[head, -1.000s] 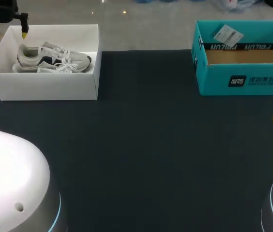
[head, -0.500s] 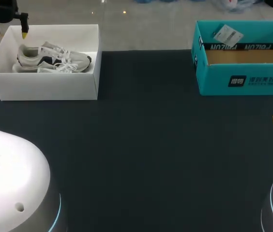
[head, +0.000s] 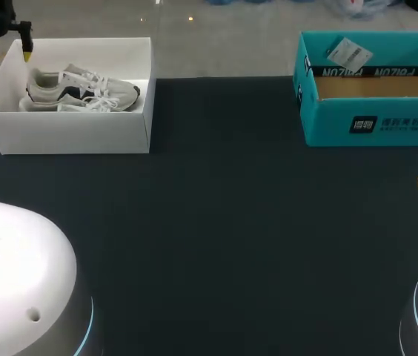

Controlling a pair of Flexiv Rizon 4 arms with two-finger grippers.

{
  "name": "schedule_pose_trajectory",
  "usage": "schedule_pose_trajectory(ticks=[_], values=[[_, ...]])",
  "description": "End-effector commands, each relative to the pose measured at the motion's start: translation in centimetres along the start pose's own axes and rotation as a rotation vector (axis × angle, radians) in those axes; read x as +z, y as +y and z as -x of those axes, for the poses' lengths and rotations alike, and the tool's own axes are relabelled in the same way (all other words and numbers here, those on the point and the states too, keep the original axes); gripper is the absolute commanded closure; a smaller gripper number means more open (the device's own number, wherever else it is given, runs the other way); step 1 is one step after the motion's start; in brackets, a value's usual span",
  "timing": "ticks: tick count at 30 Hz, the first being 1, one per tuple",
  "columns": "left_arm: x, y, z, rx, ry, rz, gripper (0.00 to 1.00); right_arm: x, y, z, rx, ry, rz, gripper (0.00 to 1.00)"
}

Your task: Take the shoe out of the shoebox, open the shoe tongue, remove and reinsert the insole, then place the shoe into the shoebox

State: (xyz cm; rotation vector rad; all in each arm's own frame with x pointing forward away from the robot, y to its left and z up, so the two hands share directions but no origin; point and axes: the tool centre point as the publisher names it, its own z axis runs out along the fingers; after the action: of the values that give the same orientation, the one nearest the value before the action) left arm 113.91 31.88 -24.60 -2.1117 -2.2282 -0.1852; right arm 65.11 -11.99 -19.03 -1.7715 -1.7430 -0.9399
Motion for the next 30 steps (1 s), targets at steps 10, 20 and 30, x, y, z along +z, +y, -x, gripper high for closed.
schedule_pose_trajectory(ticks=[10, 20, 30], values=[[0.8, -9.3, 3.7, 0.016, 0.031, 0.069, 0.13, 0.0, -0.2, 0.0, 0.000, -0.002, 0.002, 0.00], [2.3, -9.3, 4.0, 0.028, -0.020, 0.029, 0.20, 0.0, -0.2, 0.0, 0.000, -0.002, 0.002, 0.00], [3.9, -7.7, 3.0, 0.082, 0.009, -0.009, 0.15, 0.0, -0.2, 0.0, 0.000, -0.002, 0.002, 0.00]])
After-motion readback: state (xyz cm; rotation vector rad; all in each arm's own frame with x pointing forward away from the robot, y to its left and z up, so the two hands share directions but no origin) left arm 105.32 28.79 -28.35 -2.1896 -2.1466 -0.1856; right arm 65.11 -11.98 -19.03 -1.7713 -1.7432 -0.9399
